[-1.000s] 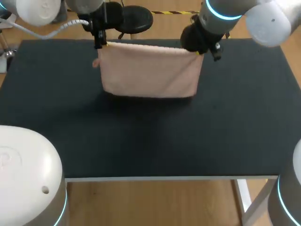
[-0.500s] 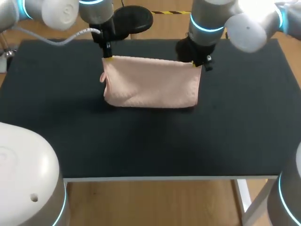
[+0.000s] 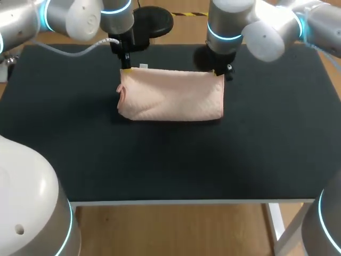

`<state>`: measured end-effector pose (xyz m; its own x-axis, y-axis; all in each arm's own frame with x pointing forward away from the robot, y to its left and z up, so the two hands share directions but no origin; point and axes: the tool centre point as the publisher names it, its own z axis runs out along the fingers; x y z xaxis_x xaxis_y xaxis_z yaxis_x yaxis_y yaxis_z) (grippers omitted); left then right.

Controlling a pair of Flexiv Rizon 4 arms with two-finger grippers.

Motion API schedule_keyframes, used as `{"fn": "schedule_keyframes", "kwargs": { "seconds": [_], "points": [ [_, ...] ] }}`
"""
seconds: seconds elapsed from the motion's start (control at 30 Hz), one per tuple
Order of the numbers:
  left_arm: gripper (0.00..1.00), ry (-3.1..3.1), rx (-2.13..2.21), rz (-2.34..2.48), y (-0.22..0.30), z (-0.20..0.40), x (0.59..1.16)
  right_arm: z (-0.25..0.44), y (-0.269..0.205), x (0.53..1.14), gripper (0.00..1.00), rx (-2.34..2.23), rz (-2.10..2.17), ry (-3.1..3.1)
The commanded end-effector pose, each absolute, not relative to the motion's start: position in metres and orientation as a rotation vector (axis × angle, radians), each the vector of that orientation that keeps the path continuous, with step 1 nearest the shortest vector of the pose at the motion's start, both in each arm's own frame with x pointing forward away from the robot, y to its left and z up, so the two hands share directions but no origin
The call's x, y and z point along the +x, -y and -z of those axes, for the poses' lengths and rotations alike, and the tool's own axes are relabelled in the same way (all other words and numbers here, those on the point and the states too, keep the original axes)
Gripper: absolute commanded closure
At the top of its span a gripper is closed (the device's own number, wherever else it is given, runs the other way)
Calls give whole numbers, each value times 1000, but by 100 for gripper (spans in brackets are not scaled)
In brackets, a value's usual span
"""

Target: Fold the towel

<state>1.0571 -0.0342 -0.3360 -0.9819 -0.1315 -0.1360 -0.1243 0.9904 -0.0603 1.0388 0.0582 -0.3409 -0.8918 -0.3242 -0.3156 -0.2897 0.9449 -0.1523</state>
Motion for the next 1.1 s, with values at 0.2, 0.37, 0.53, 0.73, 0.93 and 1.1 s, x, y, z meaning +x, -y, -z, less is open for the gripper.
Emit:
{"fn": "schedule_keyframes", "kwargs": {
  "seconds": [0.2,0.37,0.53,0.73,0.93,1.1],
  "points": [
    [0,-3048,-176,99,28,335,1078,339,-70,1059,0,-489,96,-2729],
    [0,-3026,-128,215,16,316,1074,321,-69,1061,0,-511,111,-2679],
    [0,-2920,-83,634,-2,290,1063,304,-66,1062,0,-532,118,-2646],
    [0,-2953,-69,858,-18,285,1049,291,-64,1057,0,-533,135,-2631],
    [0,-3034,-20,920,-29,289,1038,289,-69,1050,0,-529,140,-2628],
    [0,-3055,-41,993,-41,292,1037,287,-73,1045,0,-529,134,-2628]
  ]
}}
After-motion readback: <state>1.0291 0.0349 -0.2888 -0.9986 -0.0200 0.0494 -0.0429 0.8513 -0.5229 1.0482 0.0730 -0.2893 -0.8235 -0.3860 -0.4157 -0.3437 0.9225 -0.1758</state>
